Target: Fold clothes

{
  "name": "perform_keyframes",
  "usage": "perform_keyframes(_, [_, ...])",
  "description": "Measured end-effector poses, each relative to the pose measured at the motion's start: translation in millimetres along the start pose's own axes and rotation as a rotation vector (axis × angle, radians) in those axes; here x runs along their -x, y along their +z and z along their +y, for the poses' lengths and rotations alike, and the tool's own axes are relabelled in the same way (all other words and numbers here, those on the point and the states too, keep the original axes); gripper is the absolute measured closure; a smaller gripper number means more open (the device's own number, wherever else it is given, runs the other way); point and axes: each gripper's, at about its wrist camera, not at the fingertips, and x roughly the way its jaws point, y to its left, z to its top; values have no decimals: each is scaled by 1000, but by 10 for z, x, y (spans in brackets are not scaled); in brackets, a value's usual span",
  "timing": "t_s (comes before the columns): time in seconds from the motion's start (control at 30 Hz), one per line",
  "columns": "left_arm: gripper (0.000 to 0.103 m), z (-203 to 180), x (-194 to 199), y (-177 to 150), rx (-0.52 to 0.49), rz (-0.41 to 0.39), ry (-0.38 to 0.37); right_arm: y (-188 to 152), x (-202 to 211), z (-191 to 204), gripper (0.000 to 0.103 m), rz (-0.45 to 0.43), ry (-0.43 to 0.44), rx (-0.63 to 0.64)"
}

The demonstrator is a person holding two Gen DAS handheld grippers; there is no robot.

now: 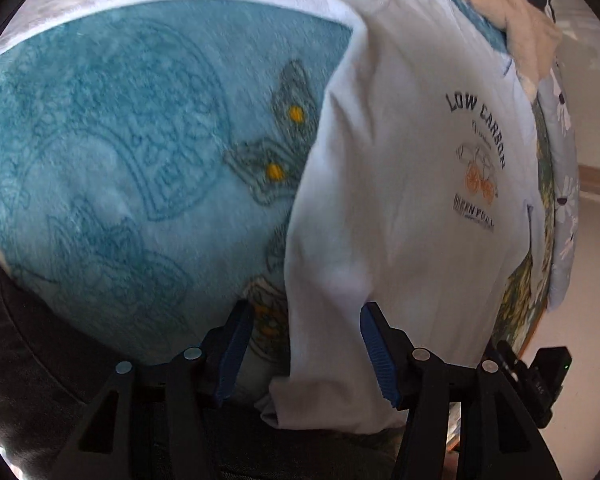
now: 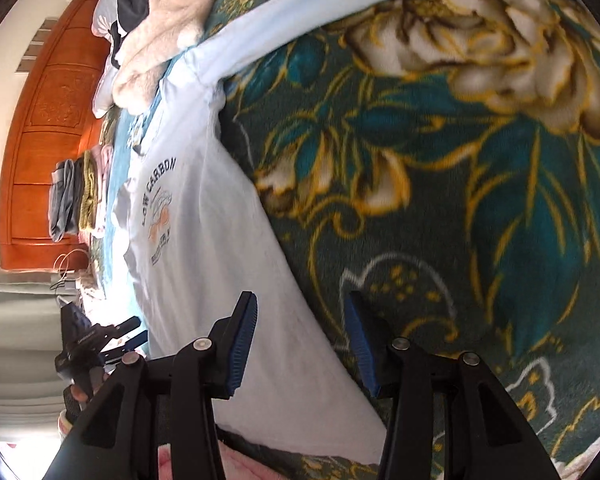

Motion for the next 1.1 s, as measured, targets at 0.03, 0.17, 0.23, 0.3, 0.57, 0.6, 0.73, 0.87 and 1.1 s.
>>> perform_keyframes(0.03, [43,-57,-23,-22,-24,15,19,-34,-9,-7,56,8,11,3])
perform_keyframes(0.17, [42,-152,-104,-106,-49,75,14,-150,-46,-26,56,36,46,20])
perform_keyframes(0.23, [43,-156,-106,-142,-51,83,6,-190,-63,-30,56,46,57,30])
perform_keyframes(0.3, [44,-167,-100,-173,-53,88,1,-230,-81,-34,58,56,68,41])
perform_keyframes(0.57, [97,-365,55,-305,-135,11,47,-278,-123,28,97,57,67,66])
perform_keyframes(0.6, [98,-377,159,-302,-137,-34,8,-259,-124,61,99,50,77,74])
perform_keyframes(0.73, [98,-452,598,-296,-157,-203,-90,-140,-6,240,100,-18,121,123])
perform_keyframes(0.87, [98,-422,594,-188,-160,-203,-31,57,135,378,100,-87,140,156])
perform_keyframes(1.1, [97,-143,315,-164,-67,-128,14,245,214,229,97,-65,58,75])
